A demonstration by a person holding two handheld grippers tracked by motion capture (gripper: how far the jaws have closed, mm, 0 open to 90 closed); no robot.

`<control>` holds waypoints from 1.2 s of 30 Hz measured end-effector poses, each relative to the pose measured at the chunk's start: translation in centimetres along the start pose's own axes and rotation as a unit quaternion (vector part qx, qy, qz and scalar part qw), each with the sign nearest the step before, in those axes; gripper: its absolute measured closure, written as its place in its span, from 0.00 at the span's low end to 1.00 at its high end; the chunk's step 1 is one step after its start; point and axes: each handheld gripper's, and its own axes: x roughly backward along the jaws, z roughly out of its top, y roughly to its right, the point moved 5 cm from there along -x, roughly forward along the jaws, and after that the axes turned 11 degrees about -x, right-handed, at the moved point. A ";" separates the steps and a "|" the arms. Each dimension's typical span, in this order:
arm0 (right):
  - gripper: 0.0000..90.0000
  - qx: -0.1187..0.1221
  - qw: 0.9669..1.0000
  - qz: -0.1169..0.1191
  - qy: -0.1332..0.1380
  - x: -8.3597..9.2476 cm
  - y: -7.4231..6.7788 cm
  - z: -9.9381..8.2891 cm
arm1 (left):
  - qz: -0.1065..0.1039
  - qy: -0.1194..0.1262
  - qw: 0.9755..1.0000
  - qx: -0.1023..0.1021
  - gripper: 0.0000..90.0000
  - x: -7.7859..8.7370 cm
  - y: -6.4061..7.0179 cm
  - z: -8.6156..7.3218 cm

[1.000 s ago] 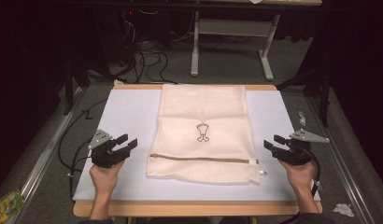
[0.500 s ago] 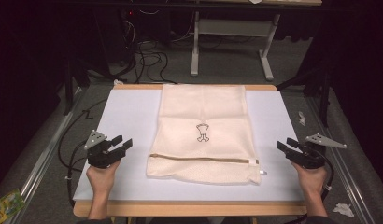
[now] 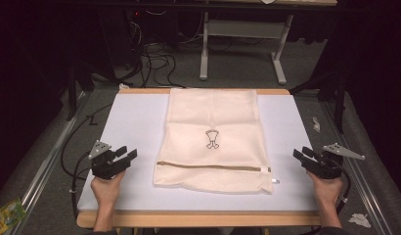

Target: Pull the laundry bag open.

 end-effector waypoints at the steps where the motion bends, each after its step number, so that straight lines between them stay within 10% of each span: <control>1: 0.62 0.002 1.000 -0.003 0.000 0.0 0.0 -0.1 | 0.002 -0.002 1.000 -0.002 0.55 -0.1 0.0 0.0; 36: 0.60 -0.004 0.998 -0.047 -0.033 -3.0 1.8 -1.7 | 0.033 -0.036 0.999 0.006 0.54 -4.8 -0.5 -1.3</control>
